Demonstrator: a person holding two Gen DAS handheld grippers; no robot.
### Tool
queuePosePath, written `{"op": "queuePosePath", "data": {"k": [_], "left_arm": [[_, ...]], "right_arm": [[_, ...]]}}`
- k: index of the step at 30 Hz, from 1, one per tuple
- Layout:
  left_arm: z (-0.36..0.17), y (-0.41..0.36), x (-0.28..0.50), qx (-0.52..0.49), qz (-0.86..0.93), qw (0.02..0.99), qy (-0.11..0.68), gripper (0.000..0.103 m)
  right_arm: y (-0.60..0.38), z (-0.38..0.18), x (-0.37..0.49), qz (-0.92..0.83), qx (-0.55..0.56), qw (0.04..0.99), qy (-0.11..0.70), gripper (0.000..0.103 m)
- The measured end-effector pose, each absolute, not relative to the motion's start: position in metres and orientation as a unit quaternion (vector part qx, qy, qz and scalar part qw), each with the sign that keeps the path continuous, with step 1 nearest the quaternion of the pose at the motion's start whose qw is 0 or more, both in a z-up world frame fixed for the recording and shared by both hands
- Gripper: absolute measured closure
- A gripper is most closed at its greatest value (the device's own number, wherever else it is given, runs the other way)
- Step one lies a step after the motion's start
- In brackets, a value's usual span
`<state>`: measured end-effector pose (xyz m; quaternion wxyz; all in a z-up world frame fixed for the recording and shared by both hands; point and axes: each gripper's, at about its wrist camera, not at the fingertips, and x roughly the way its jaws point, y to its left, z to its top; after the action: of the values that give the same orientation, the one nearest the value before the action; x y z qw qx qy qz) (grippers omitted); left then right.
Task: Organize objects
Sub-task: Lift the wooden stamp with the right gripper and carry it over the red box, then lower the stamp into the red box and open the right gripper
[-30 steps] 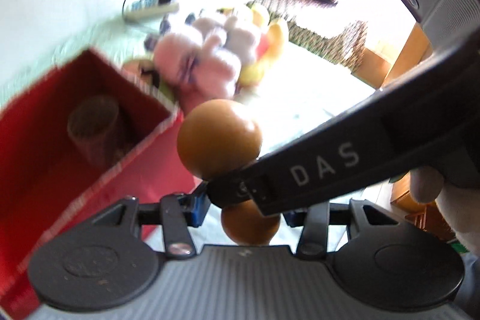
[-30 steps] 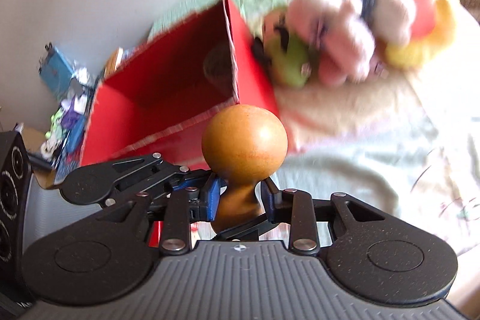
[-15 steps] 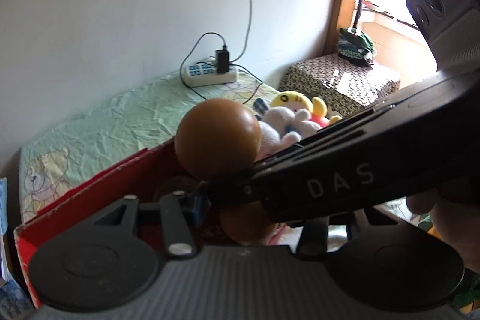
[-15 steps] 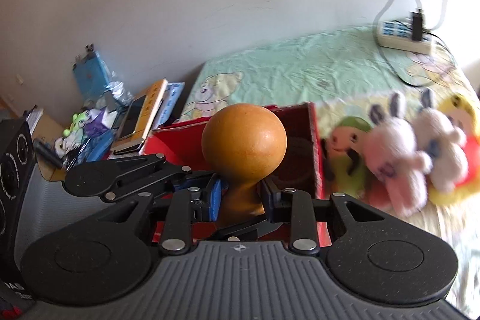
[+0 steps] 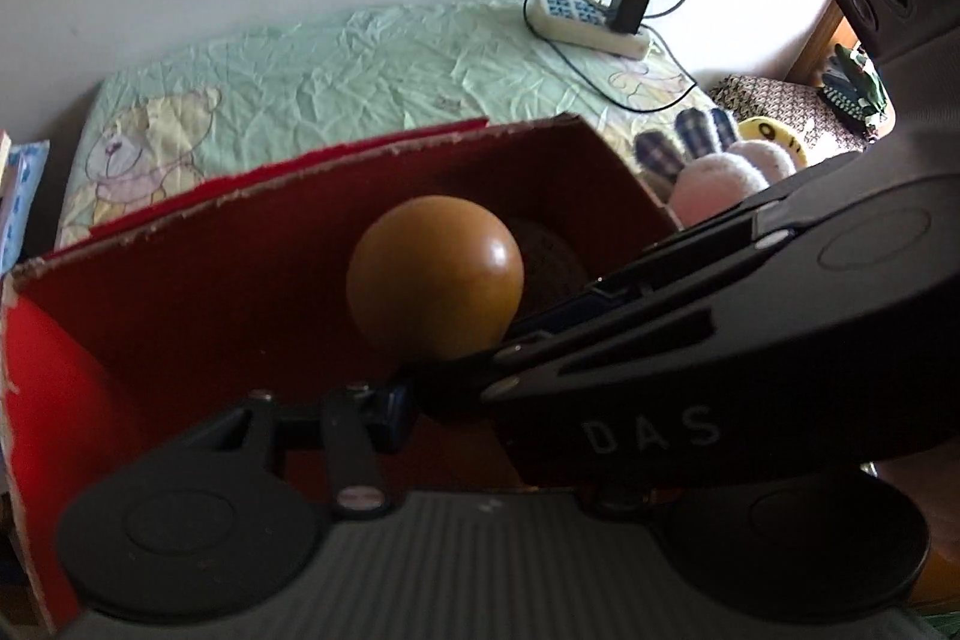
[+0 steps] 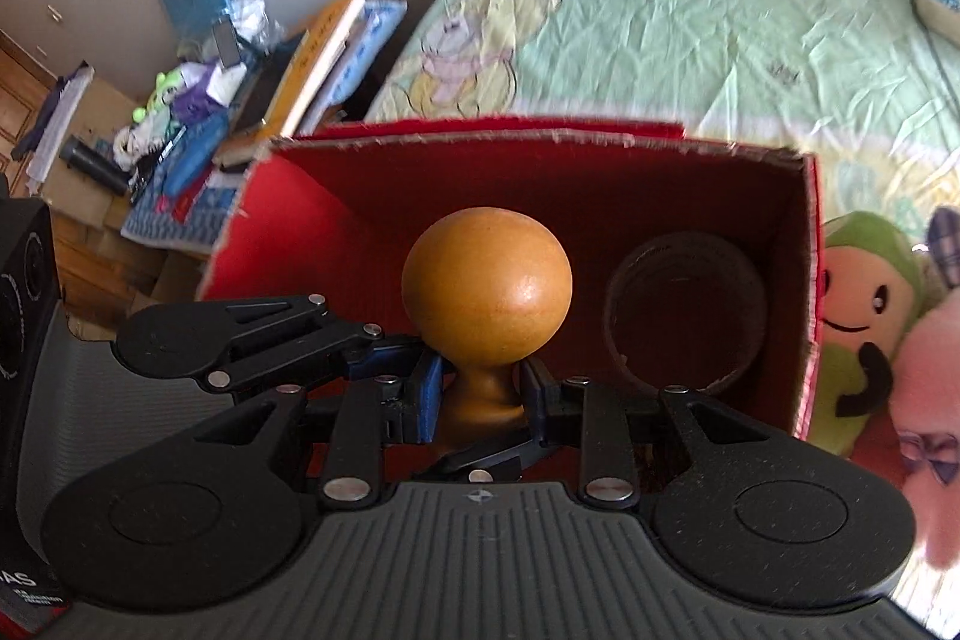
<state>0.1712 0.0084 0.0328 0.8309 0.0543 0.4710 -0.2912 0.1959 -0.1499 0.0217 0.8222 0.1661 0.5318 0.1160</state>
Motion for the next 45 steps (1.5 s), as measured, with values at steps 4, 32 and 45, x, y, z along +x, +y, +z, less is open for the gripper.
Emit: {"op": "queuePosePath", "data": {"k": [4,32,45], "left_arm": [[0.013,0.004,0.184,0.053,-0.278,0.812,0.510,0.054],[0.023,0.015,0.174,0.177,-0.183,0.843,0.474,0.029],[0.013,0.024,0.189,0.165,-0.138,0.841,0.496,0.029]], "right_arm": [[-0.155,0.002,0.204,0.122,0.188,0.803,0.553,0.073],[-0.153,-0.010,0.201,0.070,0.166,0.825,0.536,0.072],[-0.154,-0.003,0.192,0.047,0.157,0.849,0.503,0.078]]}}
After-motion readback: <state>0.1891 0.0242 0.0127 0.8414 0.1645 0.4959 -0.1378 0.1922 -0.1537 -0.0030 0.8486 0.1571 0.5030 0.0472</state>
